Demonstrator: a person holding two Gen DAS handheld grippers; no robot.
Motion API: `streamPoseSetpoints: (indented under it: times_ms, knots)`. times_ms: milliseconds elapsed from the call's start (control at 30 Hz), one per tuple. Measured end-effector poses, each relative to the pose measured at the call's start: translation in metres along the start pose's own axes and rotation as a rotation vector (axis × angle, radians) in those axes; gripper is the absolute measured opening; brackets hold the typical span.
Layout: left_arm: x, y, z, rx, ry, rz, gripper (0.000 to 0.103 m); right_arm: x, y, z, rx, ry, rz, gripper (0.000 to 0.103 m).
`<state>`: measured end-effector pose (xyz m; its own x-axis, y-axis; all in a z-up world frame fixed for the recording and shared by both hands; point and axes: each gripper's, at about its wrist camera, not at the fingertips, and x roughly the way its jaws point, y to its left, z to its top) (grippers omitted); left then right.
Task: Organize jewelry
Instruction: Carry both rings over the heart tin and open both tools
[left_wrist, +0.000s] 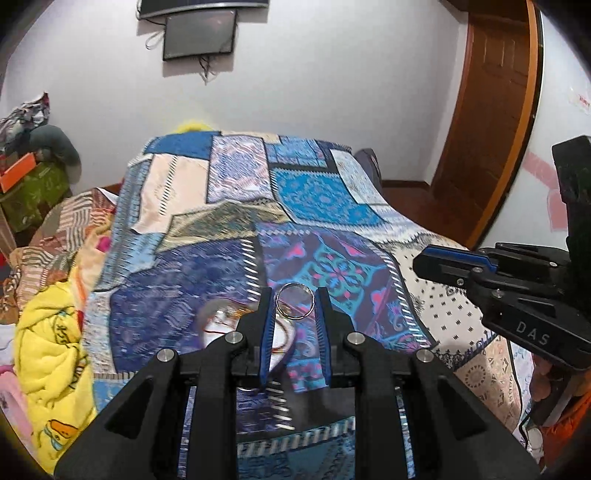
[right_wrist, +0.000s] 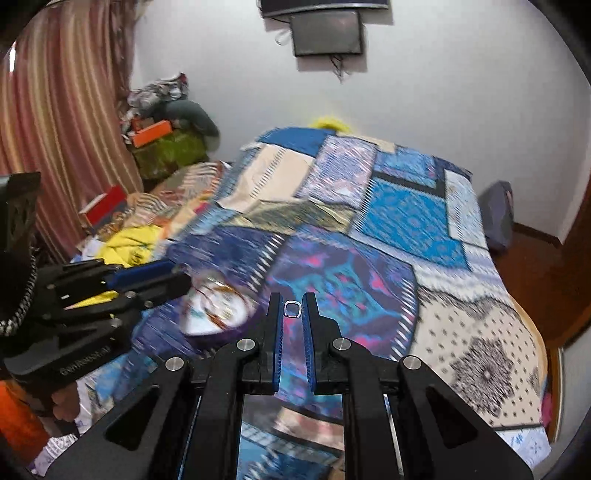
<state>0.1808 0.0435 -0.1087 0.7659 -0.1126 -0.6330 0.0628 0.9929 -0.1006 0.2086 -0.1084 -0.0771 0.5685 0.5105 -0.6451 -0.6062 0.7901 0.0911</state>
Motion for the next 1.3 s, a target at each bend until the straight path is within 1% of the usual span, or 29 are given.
streamPoseSetpoints:
  times_ms: [267, 400, 600, 867, 1033, 1300]
  knots:
    - [-0.015, 0.032, 0.000, -0.038, -0.030, 0.040, 0.020, 0.019, 0.032, 0.013, -0.032, -0.018, 0.080, 0.009]
    - [-0.013, 0.047, -0.004, -0.058, -0.018, 0.055, 0.020, 0.030, 0.042, 0.018, -0.032, -0.018, 0.116, 0.009]
    - [0.000, 0.062, -0.016, -0.081, 0.016, 0.059, 0.020, 0.047, 0.046, 0.018, -0.029, -0.002, 0.137, 0.009]
    - [0.030, 0.060, -0.031, -0.069, 0.081, 0.027, 0.020, 0.077, 0.041, 0.010, -0.011, 0.059, 0.153, 0.009]
    - [0.048, 0.059, -0.035, -0.065, 0.110, 0.022, 0.020, 0.090, 0.036, 0.006, 0.005, 0.088, 0.167, 0.009]
    - [0.059, 0.062, -0.035, -0.054, 0.125, 0.015, 0.020, 0.102, 0.037, 0.006, 0.006, 0.109, 0.189, 0.009]
